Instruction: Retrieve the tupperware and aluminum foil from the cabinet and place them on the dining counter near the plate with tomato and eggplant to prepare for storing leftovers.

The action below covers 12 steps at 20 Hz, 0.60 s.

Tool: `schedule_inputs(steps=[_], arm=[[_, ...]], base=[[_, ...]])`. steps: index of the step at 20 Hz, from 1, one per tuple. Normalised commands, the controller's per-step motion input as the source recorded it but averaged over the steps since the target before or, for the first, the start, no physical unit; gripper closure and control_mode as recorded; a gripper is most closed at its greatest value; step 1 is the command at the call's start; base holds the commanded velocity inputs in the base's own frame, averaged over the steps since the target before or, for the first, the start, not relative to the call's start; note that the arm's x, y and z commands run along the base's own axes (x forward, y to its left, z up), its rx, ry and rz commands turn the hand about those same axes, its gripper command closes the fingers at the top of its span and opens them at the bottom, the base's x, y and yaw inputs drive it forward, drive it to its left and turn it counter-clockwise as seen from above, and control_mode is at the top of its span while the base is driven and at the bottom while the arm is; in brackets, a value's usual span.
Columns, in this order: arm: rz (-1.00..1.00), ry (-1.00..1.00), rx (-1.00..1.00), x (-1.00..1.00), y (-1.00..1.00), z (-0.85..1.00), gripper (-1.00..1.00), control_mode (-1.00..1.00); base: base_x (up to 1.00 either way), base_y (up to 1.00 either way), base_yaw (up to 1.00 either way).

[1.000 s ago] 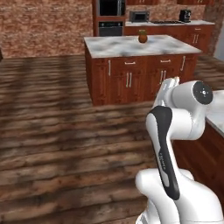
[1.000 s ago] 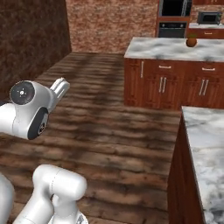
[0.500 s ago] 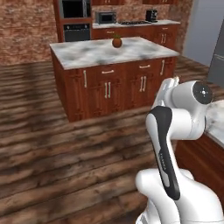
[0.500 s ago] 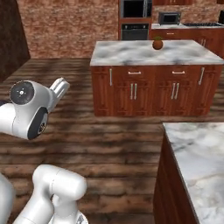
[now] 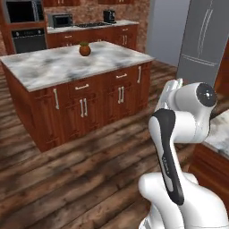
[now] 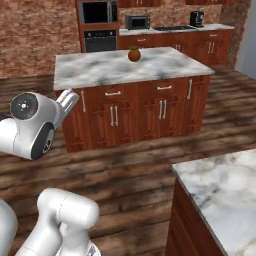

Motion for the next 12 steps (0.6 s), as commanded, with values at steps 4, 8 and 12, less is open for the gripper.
schedule_inputs(steps=[4, 8, 12], arm=[[0.0, 0.0, 0.0, 0.0, 0.0, 0.0, -1.0, 1.0], [0.0, 0.0, 0.0, 0.0, 0.0, 0.0, -1.0, 1.0], [0.0, 0.0, 0.0, 0.0, 0.0, 0.0, -1.0, 1.0]], base=[[1.0, 0.45, -0.4], [1.0, 0.54, -0.36], [1.0, 0.44, -0.38]])
